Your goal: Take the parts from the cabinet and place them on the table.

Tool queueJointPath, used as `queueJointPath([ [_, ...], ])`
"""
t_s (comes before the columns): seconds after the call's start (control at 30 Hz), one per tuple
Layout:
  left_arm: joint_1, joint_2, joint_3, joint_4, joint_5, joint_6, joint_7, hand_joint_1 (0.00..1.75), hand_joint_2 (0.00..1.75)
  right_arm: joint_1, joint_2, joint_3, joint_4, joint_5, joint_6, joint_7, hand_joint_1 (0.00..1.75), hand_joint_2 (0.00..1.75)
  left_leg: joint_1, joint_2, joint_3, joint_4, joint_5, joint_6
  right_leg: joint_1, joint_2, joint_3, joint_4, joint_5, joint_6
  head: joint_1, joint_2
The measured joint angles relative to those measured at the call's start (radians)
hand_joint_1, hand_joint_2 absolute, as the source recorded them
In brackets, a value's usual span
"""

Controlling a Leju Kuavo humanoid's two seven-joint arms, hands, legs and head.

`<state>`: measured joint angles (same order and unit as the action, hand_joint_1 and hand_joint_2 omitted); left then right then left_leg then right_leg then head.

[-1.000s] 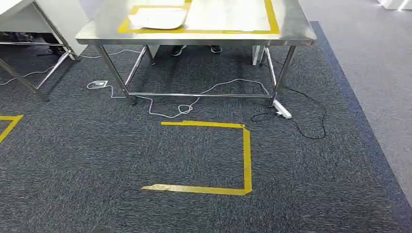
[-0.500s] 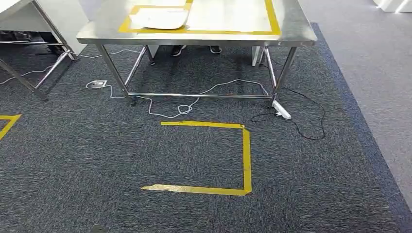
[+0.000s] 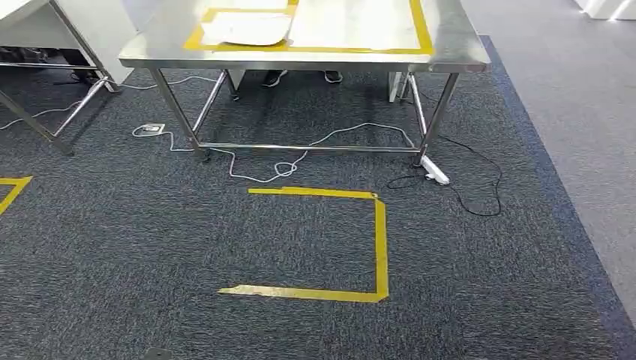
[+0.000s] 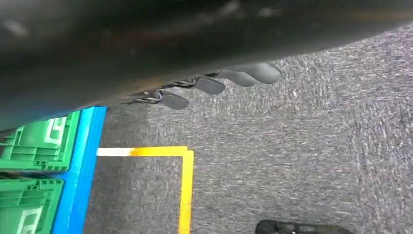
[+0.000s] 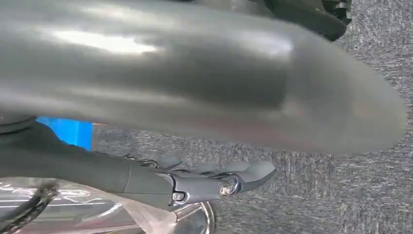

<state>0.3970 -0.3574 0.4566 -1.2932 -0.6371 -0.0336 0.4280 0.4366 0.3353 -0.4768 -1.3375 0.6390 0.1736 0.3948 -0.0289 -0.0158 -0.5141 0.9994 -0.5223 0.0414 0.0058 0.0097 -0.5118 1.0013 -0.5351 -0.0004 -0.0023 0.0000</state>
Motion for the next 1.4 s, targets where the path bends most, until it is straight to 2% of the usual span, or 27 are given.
queueJointPath([
  [0.37, -0.004, 0.000, 0.002, 0.003, 0.003, 0.010, 0.006, 0.00, 0.00, 0.000, 0.000, 0.000, 0.000, -0.022, -0.034, 0.038, 0.00, 0.00, 0.000, 0.000, 0.001, 0.000, 0.000, 0.000, 0.000, 0.000, 0.001, 0.000, 0.000, 0.000, 0.000, 0.000],
  [0.57, -0.027, 0.000, 0.024, 0.037, -0.028, 0.000, -0.022, 0.00, 0.00, 0.001, 0.000, 0.002, 0.000, -0.029, -0.050, 0.061, 0.00, 0.00, -0.003, 0.000, 0.001, 0.002, -0.001, 0.002, -0.004, 0.000, 0.001, -0.002, 0.002, 0.004, 0.000, 0.000],
  [0.67, -0.039, 0.000, 0.042, 0.056, -0.042, -0.003, -0.035, 0.00, 0.00, 0.001, 0.000, 0.006, 0.000, -0.033, -0.056, 0.069, 0.00, 0.00, -0.007, 0.000, 0.001, 0.002, -0.003, 0.006, -0.008, 0.000, 0.002, -0.003, 0.002, 0.010, 0.000, 0.000],
  [0.73, -0.040, 0.000, 0.047, 0.061, -0.045, -0.003, -0.037, 0.00, 0.00, 0.001, 0.000, 0.007, -0.002, -0.033, -0.058, 0.071, 0.00, 0.00, -0.009, -0.001, 0.000, 0.001, -0.002, 0.012, -0.009, -0.002, 0.005, -0.007, 0.004, 0.014, -0.002, 0.000],
  [0.77, -0.040, 0.000, 0.047, 0.061, -0.045, -0.003, -0.037, 0.00, 0.00, 0.000, 0.000, 0.008, -0.003, -0.033, -0.058, 0.072, 0.00, 0.00, -0.003, -0.003, 0.003, -0.011, 0.002, 0.017, -0.005, -0.004, 0.010, -0.009, 0.001, 0.019, -0.001, 0.000],
  [0.8, -0.039, -0.001, 0.047, 0.061, -0.045, -0.003, -0.036, 0.00, 0.00, 0.002, 0.000, 0.008, -0.007, -0.033, -0.059, 0.072, 0.00, 0.00, 0.005, -0.004, 0.020, -0.024, 0.009, 0.020, -0.004, -0.003, 0.005, 0.001, -0.008, 0.024, 0.000, 0.000],
  [0.83, -0.039, -0.001, 0.047, 0.061, -0.045, -0.003, -0.035, 0.00, 0.00, 0.000, 0.000, 0.008, -0.007, -0.033, -0.060, 0.072, 0.00, 0.00, 0.007, -0.006, 0.023, -0.026, 0.011, 0.024, -0.003, -0.004, -0.014, 0.041, -0.033, 0.026, 0.008, 0.000],
  [0.9, -0.038, -0.002, 0.047, 0.062, -0.043, -0.005, -0.030, 0.00, 0.00, -0.003, 0.000, 0.008, -0.007, -0.034, -0.061, 0.075, 0.00, 0.00, 0.008, -0.013, 0.023, -0.026, 0.009, 0.024, -0.010, -0.005, -0.098, 0.201, -0.104, 0.030, 0.011, 0.000],
  [0.93, -0.037, -0.001, 0.047, 0.062, -0.043, -0.004, -0.030, 0.00, 0.00, -0.001, 0.000, 0.008, -0.007, -0.034, -0.061, 0.076, 0.00, 0.00, 0.008, -0.017, 0.023, -0.026, 0.008, 0.024, -0.010, -0.005, -0.139, 0.273, -0.127, 0.032, 0.010, 0.000],
  [0.97, -0.037, -0.001, 0.048, 0.062, -0.042, -0.004, -0.029, 0.00, 0.00, 0.000, 0.000, 0.008, -0.007, -0.034, -0.061, 0.077, 0.00, 0.00, 0.008, -0.024, 0.024, -0.025, 0.007, 0.023, -0.011, -0.006, -0.166, 0.311, -0.124, 0.034, 0.011, 0.000],
  [1.0, -0.036, -0.001, 0.048, 0.063, -0.042, -0.004, -0.027, 0.00, 0.00, 0.000, 0.000, 0.008, -0.007, -0.035, -0.062, 0.078, 0.00, 0.00, 0.008, -0.033, 0.028, -0.025, 0.005, 0.022, -0.012, -0.006, -0.164, 0.293, -0.095, 0.034, 0.010, 0.000],
  [1.03, -0.037, -0.001, 0.048, 0.064, -0.042, -0.004, -0.027, 0.00, 0.00, 0.000, 0.000, 0.007, -0.007, -0.035, -0.065, 0.078, 0.00, 0.00, 0.008, -0.044, 0.034, -0.024, 0.002, 0.018, -0.012, -0.004, -0.139, 0.231, -0.045, 0.033, 0.011, 0.000],
  [1.07, -0.037, -0.002, 0.048, 0.064, -0.042, -0.004, -0.027, 0.00, 0.00, 0.001, 0.000, 0.006, -0.007, -0.035, -0.065, 0.079, 0.00, 0.00, 0.008, -0.057, 0.042, -0.024, -0.003, 0.014, -0.013, 0.005, -0.097, 0.135, 0.013, 0.030, 0.011, 0.000],
  [1.1, -0.037, -0.002, 0.048, 0.064, -0.042, -0.004, -0.027, 0.00, 0.00, 0.001, 0.000, 0.007, -0.007, -0.035, -0.065, 0.079, 0.00, 0.00, 0.009, -0.066, 0.048, -0.024, -0.008, 0.011, -0.017, 0.035, -0.058, 0.046, 0.056, 0.030, 0.011, 0.000],
  [1.13, -0.038, -0.002, 0.049, 0.065, -0.042, -0.004, -0.027, 0.00, 0.00, 0.000, 0.000, 0.007, -0.006, -0.035, -0.065, 0.079, 0.00, 0.00, 0.008, -0.072, 0.045, -0.023, -0.011, 0.006, -0.023, 0.097, -0.045, 0.028, 0.034, 0.029, 0.009, 0.000],
  [1.17, -0.042, -0.001, 0.049, 0.065, -0.042, -0.004, -0.027, 0.00, 0.00, 0.002, 0.000, 0.009, -0.006, -0.035, -0.066, 0.079, 0.00, 0.00, 0.007, -0.087, 0.039, -0.013, -0.014, 0.000, -0.026, 0.094, -0.024, -0.001, 0.030, 0.028, 0.006, 0.000],
  [1.23, -0.038, -0.001, 0.048, 0.066, -0.042, -0.004, -0.026, 0.00, 0.00, 0.002, 0.000, 0.008, -0.007, -0.035, -0.068, 0.083, 0.00, 0.00, 0.017, -0.110, 0.030, -0.017, -0.009, -0.012, -0.017, 0.074, -0.026, 0.008, 0.027, 0.021, 0.005, 0.000],
  [1.27, -0.037, -0.001, 0.048, 0.066, -0.042, -0.004, -0.025, 0.00, 0.00, 0.001, 0.000, 0.008, -0.007, -0.035, -0.069, 0.083, 0.00, 0.00, 0.016, -0.122, 0.029, -0.016, -0.010, -0.016, -0.019, 0.061, -0.023, 0.003, 0.028, 0.018, 0.004, 0.000],
  [1.3, -0.037, 0.000, 0.049, 0.066, -0.042, -0.003, -0.025, 0.00, 0.00, 0.002, 0.002, 0.010, -0.007, -0.035, -0.069, 0.084, 0.00, 0.00, 0.016, -0.117, 0.032, -0.010, -0.020, -0.021, -0.028, 0.043, -0.015, -0.006, 0.029, 0.011, 0.005, 0.000],
  [1.33, -0.037, -0.001, 0.048, 0.066, -0.042, -0.003, -0.025, 0.00, 0.00, 0.000, 0.002, 0.010, -0.008, -0.035, -0.069, 0.083, 0.00, 0.00, 0.012, -0.062, 0.019, 0.019, -0.037, -0.031, -0.027, 0.031, -0.009, -0.010, 0.025, 0.005, -0.003, 0.000],
  [1.37, -0.043, 0.000, 0.049, 0.066, -0.042, -0.003, -0.024, 0.00, 0.00, 0.001, 0.002, 0.010, -0.008, -0.036, -0.070, 0.084, 0.00, 0.00, 0.016, -0.025, -0.018, 0.086, -0.071, -0.039, -0.026, 0.011, -0.005, -0.010, 0.022, -0.001, -0.015, 0.000],
  [1.4, -0.045, 0.001, 0.049, 0.066, -0.042, -0.004, -0.025, 0.00, 0.00, 0.003, 0.002, 0.010, -0.007, -0.036, -0.070, 0.084, 0.00, 0.00, 0.020, -0.006, -0.068, 0.178, -0.109, -0.046, -0.026, -0.009, -0.001, -0.010, 0.017, -0.006, -0.012, 0.000],
])
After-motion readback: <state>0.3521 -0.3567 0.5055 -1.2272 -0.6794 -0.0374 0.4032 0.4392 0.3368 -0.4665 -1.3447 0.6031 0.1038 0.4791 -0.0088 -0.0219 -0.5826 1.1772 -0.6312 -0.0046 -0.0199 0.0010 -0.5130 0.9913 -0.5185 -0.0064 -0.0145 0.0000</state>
